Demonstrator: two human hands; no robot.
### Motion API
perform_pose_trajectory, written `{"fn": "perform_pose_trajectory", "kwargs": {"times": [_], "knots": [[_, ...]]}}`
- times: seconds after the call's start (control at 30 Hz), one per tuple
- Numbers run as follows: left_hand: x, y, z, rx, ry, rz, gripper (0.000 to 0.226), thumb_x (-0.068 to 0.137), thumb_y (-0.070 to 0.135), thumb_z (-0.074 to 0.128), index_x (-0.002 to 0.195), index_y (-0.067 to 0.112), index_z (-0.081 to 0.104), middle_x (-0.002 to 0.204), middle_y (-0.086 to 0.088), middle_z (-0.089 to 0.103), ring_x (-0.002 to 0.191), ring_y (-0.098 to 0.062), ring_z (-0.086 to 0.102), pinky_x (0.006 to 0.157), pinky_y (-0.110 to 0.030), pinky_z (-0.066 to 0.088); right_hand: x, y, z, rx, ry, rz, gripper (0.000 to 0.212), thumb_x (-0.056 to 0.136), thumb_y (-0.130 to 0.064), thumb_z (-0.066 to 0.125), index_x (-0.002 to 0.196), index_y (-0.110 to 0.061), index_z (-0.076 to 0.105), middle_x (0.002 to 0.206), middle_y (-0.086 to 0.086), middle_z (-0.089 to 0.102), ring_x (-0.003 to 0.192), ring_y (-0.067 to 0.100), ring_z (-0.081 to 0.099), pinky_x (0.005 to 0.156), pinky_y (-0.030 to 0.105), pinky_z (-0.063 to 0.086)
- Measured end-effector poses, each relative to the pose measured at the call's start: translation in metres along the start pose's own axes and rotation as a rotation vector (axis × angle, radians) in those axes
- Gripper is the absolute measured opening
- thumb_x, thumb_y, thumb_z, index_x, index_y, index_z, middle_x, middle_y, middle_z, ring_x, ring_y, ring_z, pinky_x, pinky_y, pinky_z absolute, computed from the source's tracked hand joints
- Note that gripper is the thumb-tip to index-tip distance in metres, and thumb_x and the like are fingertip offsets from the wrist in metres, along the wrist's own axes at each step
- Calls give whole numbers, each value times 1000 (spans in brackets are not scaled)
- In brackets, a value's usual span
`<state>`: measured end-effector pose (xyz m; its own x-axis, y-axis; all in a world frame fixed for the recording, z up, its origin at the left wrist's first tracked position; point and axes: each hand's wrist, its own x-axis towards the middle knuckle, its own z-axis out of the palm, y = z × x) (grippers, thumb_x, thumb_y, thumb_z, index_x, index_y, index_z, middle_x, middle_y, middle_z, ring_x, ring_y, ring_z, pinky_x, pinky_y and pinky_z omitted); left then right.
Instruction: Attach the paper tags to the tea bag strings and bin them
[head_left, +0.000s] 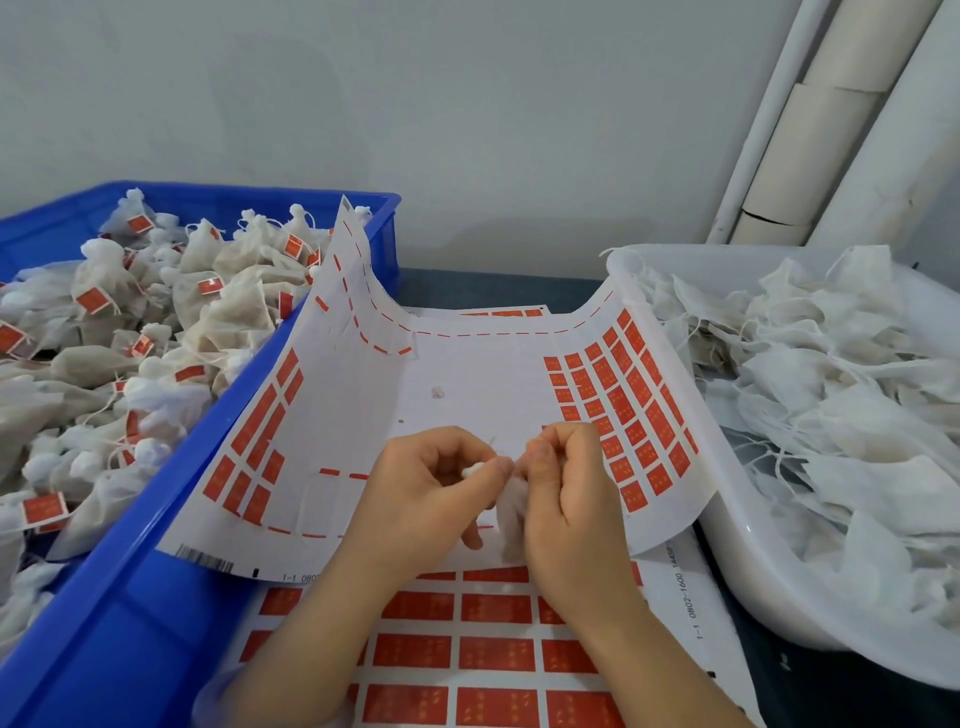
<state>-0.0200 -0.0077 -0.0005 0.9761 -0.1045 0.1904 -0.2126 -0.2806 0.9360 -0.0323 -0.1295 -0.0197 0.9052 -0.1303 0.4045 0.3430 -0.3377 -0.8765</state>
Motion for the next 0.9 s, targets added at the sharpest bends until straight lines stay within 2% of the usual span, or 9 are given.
{"fn": "perform_pose_trajectory", "kwargs": {"times": [0.1, 0.23, 0.3, 0.37, 0.5, 0.6, 0.7, 0.83, 0.9], "knots": [[0, -1, 1, 50, -25, -24, 19, 82, 11, 63, 65, 20, 64, 50, 8, 60, 40, -9, 56, 45, -20, 51, 2, 1, -1, 22, 48, 51, 13, 94, -31, 35, 84, -26, 43, 69, -10, 56, 72, 0, 57, 63, 9, 46], [-2, 0, 1, 63, -70, -9, 24, 82, 6, 60, 64, 21, 61, 50, 10, 56, 42, -7, 55, 46, -19, 50, 2, -3, 0, 92, 101, 103, 22, 88, -40, 32, 86, -25, 48, 80, -15, 63, 81, -5, 58, 68, 3, 43], [-2, 1, 0, 40, -86, 10, 22, 82, 8, 58, 63, 19, 60, 50, 7, 55, 43, -7, 53, 47, -22, 50, 4, -6, -1, 258, 55, 180, 23, 93, -35, 34, 88, -21, 52, 82, -16, 67, 69, 0, 60, 62, 9, 47], [-2, 0, -1, 13, -90, 36, 16, 79, 16, 56, 65, 13, 61, 54, -2, 55, 48, -11, 51, 48, -27, 48, 5, -10, -2, 481, -39, 317, 27, 95, -32, 36, 90, -14, 54, 74, -4, 69, 54, 6, 55, 54, 17, 46], [-3, -4, 0, 80, -100, 121, 17, 72, 22, 50, 64, 13, 62, 52, 6, 52, 47, -3, 44, 45, -18, 37, 5, -12, -2, 555, -83, 415, 33, 99, -28, 33, 75, -10, 48, 51, -3, 51, 43, 8, 39, 43, 18, 36], [-5, -5, 2, 107, -118, 221, 27, 65, 31, 44, 62, 8, 56, 54, -3, 50, 50, -11, 44, 47, -25, 36, 6, -13, 0, 531, -83, 401, 36, 99, -26, 34, 67, -10, 39, 46, -5, 37, 39, 5, 32, 39, 15, 32], [-5, -8, 2, 117, -128, 286, 25, 65, 32, 41, 60, 10, 52, 56, -4, 49, 54, -19, 46, 48, -28, 38, 8, -14, -3, 600, -128, 414, 35, 99, -22, 35, 66, -10, 38, 46, -4, 34, 39, 7, 29, 38, 16, 31], [-4, -8, 1, 23, -169, 312, 20, 65, 26, 40, 55, 9, 44, 52, 1, 41, 52, -7, 38, 49, -20, 33, 5, -14, -4, 827, -212, 488, 45, 98, -19, 36, 54, -16, 43, 43, -5, 33, 37, 7, 26, 37, 17, 29], [-5, -7, -3, -80, -199, 313, 14, 66, 22, 41, 53, 17, 41, 52, 7, 39, 53, -5, 37, 51, -18, 33, 3, -16, -2, 982, -265, 509, 43, 93, -19, 39, 51, -18, 46, 41, -5, 32, 36, 6, 25, 37, 18, 30]]}}
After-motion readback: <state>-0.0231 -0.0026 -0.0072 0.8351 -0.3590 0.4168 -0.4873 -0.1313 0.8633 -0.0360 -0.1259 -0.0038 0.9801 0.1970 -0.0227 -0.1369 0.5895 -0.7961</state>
